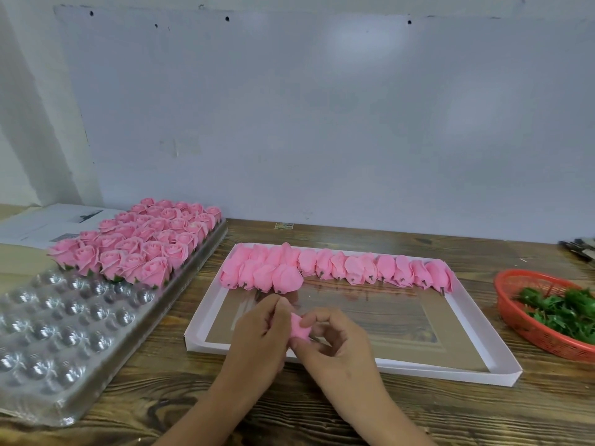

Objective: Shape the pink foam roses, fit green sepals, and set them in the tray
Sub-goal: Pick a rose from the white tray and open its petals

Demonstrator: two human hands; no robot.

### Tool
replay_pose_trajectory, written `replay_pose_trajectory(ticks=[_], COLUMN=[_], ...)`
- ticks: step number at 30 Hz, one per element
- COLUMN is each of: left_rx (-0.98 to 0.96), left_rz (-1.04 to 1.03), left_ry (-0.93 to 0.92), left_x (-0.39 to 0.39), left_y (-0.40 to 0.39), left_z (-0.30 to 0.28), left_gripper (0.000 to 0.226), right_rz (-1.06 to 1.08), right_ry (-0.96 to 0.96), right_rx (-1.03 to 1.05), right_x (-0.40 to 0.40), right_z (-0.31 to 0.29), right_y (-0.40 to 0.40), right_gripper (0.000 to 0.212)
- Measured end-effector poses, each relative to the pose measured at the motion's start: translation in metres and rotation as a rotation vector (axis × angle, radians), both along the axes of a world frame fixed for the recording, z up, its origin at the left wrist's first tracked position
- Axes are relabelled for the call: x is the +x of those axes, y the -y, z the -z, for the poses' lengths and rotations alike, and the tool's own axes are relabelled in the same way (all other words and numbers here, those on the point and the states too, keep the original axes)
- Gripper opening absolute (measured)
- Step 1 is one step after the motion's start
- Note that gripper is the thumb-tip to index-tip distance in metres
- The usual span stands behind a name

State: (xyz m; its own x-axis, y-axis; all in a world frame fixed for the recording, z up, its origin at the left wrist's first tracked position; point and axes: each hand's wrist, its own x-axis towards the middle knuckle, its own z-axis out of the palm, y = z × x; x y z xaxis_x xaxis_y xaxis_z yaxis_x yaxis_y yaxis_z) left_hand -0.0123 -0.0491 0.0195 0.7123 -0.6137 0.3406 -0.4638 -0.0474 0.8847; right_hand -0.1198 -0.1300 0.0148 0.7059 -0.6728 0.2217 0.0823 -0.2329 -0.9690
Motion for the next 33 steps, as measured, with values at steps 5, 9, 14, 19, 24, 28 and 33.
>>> replay_pose_trajectory(ticks=[5,9,14,19,24,28,33], left_rx=[0.008,0.009,-0.019,-0.023,-0.004,-0.01,-0.002], left_rz=[-0.046,-0.061,-0.121,-0.145,-0.143,-0.155,-0.127], left_ry=[0.041,0.019,0.014,0.006,-0.004,0.004,-0.047], left_x=[0.001,0.002,0.008,0.008,0.008,0.009,0.009], left_y=[0.002,0.002,0.001,0.0,0.0,0.001,0.001], left_z=[0.0,0.0,-0.002,-0.001,-0.001,0.0,0.001], left_gripper=[0.037,0.036,0.035,0.034,0.035,0.036,0.036], right_rz=[-0.017,-0.042,-0.067,0.429,0.741,0.585,0.498], right_ry=[-0.038,-0.081,-0.064,-0.239,-0.843,-1.203,-1.217], right_rx=[-0.008,-0.018,-0.071,-0.252,-0.429,-0.375,-0.381], right_x=[-0.002,-0.007,-0.02,-0.071,-0.138,-0.155,-0.156], right_z=[-0.001,-0.007,-0.036,-0.069,-0.062,-0.041,-0.039], right_y=[-0.001,0.001,0.027,0.119,0.217,0.263,0.283], right_gripper=[0.025,0.025,0.023,0.014,0.016,0.026,0.029])
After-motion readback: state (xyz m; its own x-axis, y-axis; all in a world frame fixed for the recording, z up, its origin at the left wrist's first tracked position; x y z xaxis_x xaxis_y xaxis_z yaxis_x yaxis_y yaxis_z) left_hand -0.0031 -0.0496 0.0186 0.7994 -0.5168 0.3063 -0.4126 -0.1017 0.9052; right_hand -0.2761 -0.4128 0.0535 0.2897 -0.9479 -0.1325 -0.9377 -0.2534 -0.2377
